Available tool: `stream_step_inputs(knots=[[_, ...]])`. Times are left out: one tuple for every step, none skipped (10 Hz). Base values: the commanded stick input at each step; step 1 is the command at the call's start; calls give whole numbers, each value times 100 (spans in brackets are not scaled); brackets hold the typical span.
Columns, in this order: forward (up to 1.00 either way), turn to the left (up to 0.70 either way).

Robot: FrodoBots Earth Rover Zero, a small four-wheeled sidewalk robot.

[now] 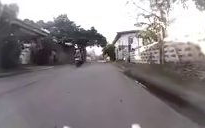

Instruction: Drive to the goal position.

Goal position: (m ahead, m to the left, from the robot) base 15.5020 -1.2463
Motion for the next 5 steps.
stream_step_inputs(knots=[[100, 0], [100, 0], [100, 0], [100, 0], [100, 0]])
